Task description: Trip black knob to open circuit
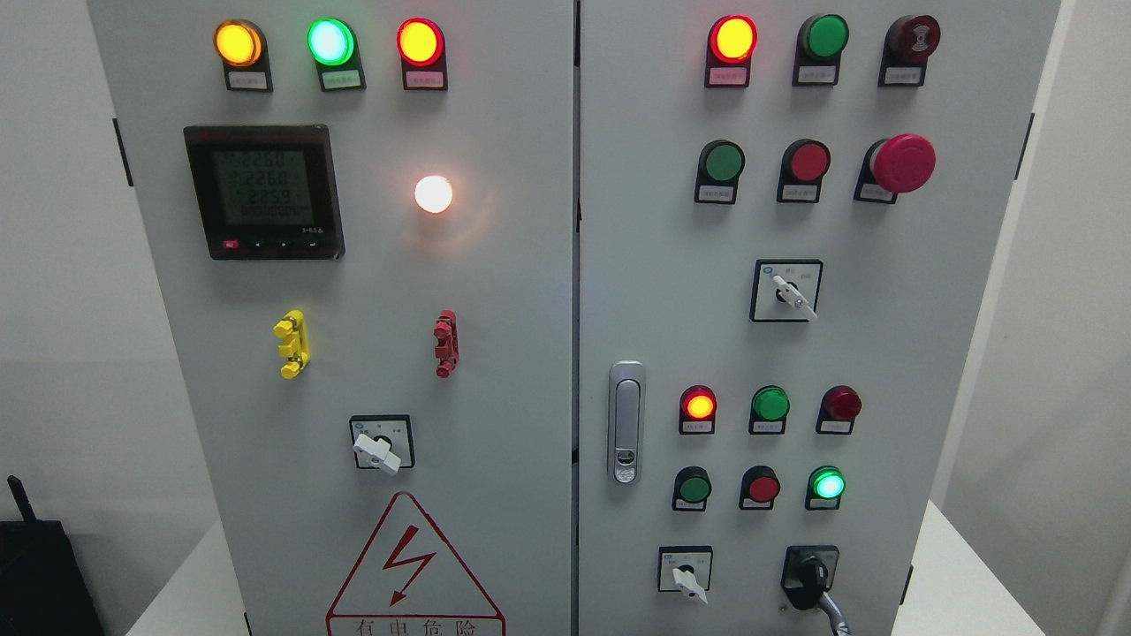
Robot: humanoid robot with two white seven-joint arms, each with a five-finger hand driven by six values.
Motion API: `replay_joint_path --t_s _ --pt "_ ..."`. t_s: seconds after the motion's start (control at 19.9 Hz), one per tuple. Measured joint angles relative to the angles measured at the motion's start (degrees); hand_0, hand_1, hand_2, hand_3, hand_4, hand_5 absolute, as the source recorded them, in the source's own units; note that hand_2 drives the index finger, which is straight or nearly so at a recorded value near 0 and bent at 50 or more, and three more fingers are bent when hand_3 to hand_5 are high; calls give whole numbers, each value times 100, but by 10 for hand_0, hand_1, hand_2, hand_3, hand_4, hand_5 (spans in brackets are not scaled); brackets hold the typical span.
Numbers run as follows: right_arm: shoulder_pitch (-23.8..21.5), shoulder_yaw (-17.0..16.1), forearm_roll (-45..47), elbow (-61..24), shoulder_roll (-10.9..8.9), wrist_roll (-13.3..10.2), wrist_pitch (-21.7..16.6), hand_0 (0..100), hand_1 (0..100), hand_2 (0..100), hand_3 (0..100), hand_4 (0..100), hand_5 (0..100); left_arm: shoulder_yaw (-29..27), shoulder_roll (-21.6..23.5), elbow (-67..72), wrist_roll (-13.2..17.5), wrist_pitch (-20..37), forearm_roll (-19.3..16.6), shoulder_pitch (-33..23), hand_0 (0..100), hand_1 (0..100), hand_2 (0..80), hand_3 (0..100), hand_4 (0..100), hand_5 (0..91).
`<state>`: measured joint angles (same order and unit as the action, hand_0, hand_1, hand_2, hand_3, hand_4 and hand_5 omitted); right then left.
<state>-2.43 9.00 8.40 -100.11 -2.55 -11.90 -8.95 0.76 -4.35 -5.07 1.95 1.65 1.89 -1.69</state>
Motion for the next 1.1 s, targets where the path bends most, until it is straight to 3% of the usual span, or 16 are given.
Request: replay_joint_path --t_s 1.1 --pt "-218 -134 0 -96 -2 30 -96 869 871 0 1000 996 920 0 0 0 0 0 0 0 120 389 0 0 0 0"
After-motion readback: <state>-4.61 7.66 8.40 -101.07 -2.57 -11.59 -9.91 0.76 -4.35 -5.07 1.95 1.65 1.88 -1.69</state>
